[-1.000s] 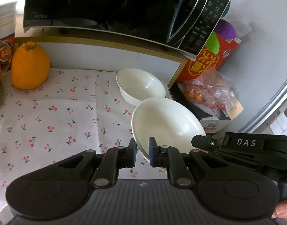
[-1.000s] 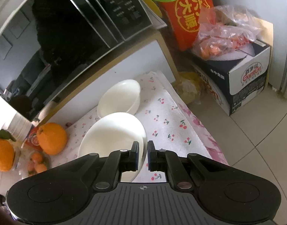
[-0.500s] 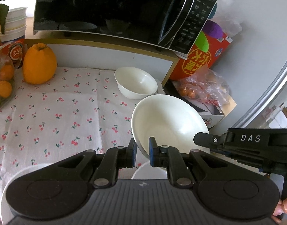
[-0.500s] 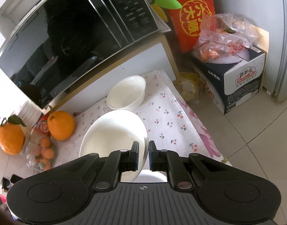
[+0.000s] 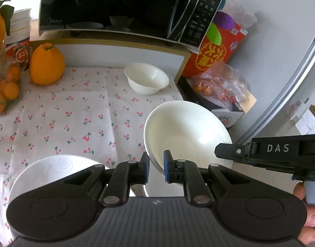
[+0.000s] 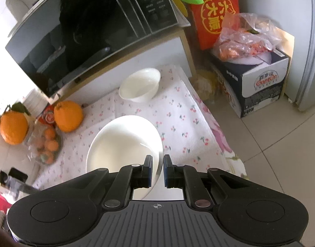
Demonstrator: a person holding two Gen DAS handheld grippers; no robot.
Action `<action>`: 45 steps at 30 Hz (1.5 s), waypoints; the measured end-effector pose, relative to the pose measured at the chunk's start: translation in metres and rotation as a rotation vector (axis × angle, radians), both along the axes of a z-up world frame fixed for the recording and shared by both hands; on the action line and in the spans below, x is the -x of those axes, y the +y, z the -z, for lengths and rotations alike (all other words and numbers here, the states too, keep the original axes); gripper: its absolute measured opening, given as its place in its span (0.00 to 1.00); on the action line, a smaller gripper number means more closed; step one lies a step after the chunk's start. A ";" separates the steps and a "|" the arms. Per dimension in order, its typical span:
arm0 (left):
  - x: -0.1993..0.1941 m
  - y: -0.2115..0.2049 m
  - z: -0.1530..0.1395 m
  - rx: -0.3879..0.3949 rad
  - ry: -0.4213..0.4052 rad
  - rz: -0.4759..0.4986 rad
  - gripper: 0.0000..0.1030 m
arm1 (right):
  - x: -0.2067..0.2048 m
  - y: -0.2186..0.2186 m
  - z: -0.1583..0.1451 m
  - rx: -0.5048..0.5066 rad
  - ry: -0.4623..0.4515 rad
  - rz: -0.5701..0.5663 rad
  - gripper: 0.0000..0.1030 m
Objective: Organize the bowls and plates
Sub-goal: 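Lift the white bowl with both tools and carry it over the bowl stack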
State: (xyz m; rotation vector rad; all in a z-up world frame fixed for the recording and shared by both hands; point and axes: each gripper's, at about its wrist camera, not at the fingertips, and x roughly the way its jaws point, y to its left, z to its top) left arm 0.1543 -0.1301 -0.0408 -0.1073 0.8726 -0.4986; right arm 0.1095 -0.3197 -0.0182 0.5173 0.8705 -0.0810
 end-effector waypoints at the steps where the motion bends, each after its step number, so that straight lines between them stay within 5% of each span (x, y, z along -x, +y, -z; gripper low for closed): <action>1: 0.001 0.001 0.000 -0.001 0.004 0.002 0.12 | 0.002 0.001 0.000 0.005 0.004 -0.004 0.11; 37: 0.027 -0.015 0.022 -0.196 -0.077 0.105 0.14 | 0.006 0.027 0.026 0.137 0.187 -0.038 0.15; 45: 0.030 -0.020 0.023 -0.215 -0.097 0.121 0.24 | 0.007 0.026 0.026 0.133 0.193 -0.039 0.15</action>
